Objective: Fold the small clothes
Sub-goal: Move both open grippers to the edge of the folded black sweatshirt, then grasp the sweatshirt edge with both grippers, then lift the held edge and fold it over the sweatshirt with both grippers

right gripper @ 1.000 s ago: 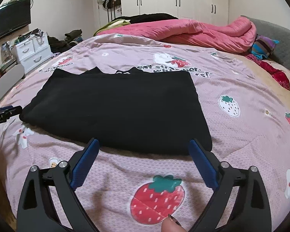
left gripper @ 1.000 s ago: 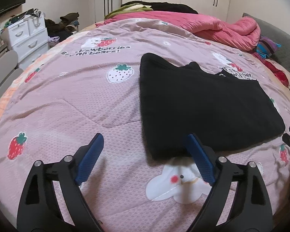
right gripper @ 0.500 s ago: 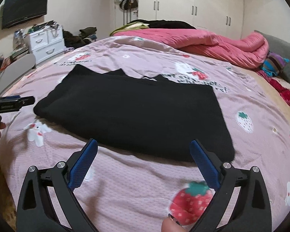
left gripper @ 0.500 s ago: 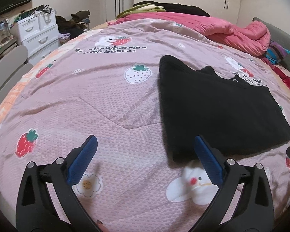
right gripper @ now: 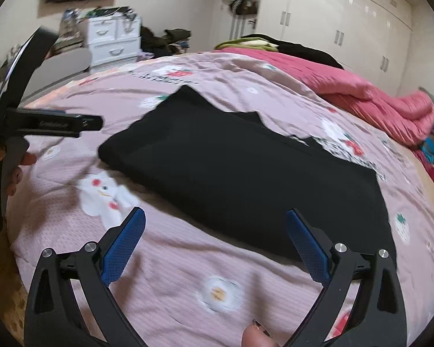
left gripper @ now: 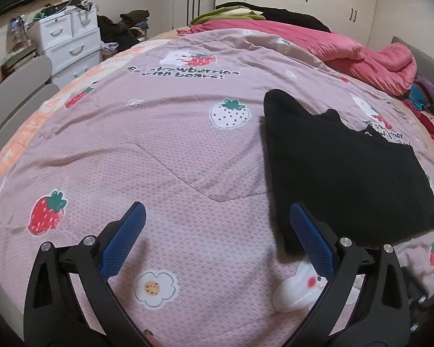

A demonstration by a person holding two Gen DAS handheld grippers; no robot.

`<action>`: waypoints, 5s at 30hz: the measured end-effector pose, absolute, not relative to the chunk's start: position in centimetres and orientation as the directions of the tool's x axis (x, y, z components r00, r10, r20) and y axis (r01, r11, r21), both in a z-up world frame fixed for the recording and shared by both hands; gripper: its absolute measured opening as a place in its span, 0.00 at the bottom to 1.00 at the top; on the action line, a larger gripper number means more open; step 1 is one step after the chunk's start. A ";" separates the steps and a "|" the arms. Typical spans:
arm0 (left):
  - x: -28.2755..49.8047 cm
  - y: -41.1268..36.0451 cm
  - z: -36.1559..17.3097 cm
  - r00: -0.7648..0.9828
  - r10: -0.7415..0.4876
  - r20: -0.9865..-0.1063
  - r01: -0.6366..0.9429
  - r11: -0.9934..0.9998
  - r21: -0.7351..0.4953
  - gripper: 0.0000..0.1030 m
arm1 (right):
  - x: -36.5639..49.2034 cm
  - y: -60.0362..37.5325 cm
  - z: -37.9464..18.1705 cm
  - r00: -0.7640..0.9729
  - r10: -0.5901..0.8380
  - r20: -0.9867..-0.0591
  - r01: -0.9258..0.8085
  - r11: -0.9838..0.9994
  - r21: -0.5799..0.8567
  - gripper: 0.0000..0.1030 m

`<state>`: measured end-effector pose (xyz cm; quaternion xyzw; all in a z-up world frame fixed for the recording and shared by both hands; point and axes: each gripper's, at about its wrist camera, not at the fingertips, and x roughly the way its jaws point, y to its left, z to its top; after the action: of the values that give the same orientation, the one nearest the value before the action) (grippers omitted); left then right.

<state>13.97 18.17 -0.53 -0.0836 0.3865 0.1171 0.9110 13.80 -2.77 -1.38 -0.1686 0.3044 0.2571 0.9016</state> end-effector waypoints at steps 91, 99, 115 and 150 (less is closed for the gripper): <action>28.3 -0.1 9.0 0.643 -0.301 -0.704 0.136 0.950 -0.282 0.19 | 15.3 -12.2 4.5 0.898 0.285 -0.336 -0.298 0.955 0.014 0.09; 28.5 -2.5 9.2 0.628 -0.310 -0.714 0.159 0.949 -0.272 0.19 | 14.8 -14.2 4.3 0.899 0.263 -0.350 -0.264 0.964 0.046 0.09; 30.7 -8.0 6.8 0.560 -0.288 -0.777 0.179 0.958 -0.226 0.19 | 15.8 -18.5 1.6 0.861 0.270 -0.431 -0.183 0.955 0.234 0.09; 34.1 -12.9 1.9 0.486 -0.380 -0.787 0.200 0.925 -0.323 0.67 | 20.9 -28.0 -3.8 0.610 0.625 -0.488 -0.111 0.677 0.728 0.67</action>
<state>34.05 -12.91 1.87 -0.0942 0.4779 -0.1694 0.8567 20.87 -27.99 -3.78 0.3360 0.3825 0.2209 0.8319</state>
